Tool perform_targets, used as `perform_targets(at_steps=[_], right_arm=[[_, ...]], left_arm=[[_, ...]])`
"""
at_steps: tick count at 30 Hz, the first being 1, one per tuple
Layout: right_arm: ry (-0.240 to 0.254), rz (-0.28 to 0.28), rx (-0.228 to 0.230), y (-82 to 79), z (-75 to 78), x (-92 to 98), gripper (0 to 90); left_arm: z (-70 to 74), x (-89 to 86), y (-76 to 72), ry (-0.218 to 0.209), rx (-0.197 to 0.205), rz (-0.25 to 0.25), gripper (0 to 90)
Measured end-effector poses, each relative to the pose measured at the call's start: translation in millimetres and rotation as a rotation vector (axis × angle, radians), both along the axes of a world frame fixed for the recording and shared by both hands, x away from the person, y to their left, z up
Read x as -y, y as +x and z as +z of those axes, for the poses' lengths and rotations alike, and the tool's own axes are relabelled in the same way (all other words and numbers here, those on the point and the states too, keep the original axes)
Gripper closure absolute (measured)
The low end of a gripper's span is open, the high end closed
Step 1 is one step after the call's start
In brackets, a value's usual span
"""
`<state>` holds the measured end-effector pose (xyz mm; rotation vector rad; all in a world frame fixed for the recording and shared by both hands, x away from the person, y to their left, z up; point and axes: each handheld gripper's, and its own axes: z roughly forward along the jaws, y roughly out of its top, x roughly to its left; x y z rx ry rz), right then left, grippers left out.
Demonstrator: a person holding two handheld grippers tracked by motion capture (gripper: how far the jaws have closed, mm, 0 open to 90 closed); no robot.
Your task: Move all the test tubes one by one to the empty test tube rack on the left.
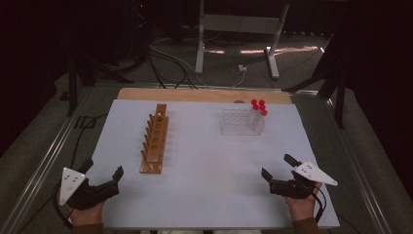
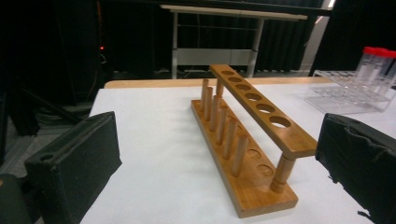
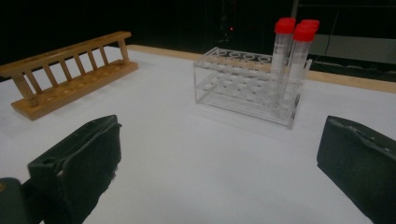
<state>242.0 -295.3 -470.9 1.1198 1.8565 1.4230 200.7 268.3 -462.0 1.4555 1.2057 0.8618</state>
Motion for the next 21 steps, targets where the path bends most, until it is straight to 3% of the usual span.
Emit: perform_targets(at_steps=[7, 11, 13, 18, 21], right_arm=[[-0.006, -0.008, -0.007, -0.7, 2.3, -2.1, 0.0], [0.023, -0.025, 0.006, -0.3, 14.0, 0.6, 0.0], [0.012, -0.025, 0.016, 1.0, 20.3, 1.3, 0.0], [-0.034, -0.017, 0.021, 13.9, 33.4, 2.1, 0.0], [-0.024, -0.009, 0.024, 23.8, 39.3, 2.1, 0.0]], left_arm=[[0.2, -1.5, -0.4, -0.006, 0.004, 0.022, 0.7], [-1.2, -4.5, -1.2, -0.021, -0.003, 0.032, 0.7], [-1.6, -5.0, -1.4, -0.029, 0.001, 0.041, 0.7], [-3.3, -3.6, -0.7, -0.025, -0.005, 0.048, 0.7], [-5.3, -2.8, 0.5, -0.028, -0.014, 0.047, 0.7]])
